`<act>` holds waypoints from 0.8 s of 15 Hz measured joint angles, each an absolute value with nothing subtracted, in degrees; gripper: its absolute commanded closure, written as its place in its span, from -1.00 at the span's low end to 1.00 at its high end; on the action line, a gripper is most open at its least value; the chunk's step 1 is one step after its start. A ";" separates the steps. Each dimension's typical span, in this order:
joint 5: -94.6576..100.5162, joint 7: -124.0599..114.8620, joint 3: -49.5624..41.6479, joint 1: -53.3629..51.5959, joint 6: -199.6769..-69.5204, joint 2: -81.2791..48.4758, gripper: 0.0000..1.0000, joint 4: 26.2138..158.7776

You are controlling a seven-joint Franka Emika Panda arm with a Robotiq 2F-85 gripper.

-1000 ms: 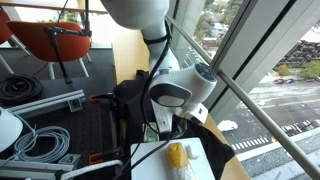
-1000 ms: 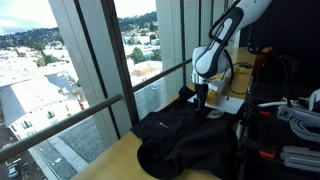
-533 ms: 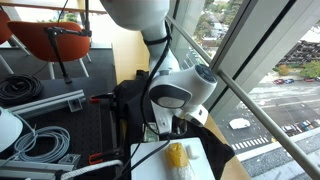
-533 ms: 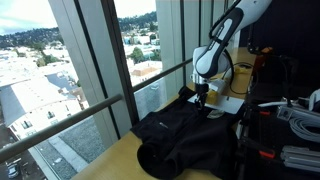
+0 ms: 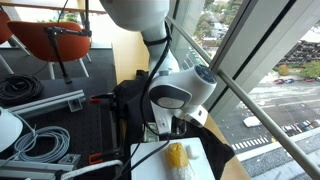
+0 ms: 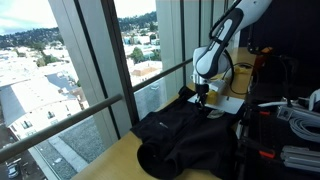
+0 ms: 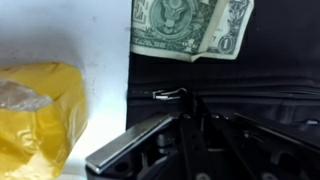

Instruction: Zip closed the black jersey

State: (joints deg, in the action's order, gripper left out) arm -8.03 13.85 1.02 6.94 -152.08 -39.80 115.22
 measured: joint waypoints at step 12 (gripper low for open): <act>-6.18 13.82 1.12 5.40 -154.56 -39.11 0.96 117.22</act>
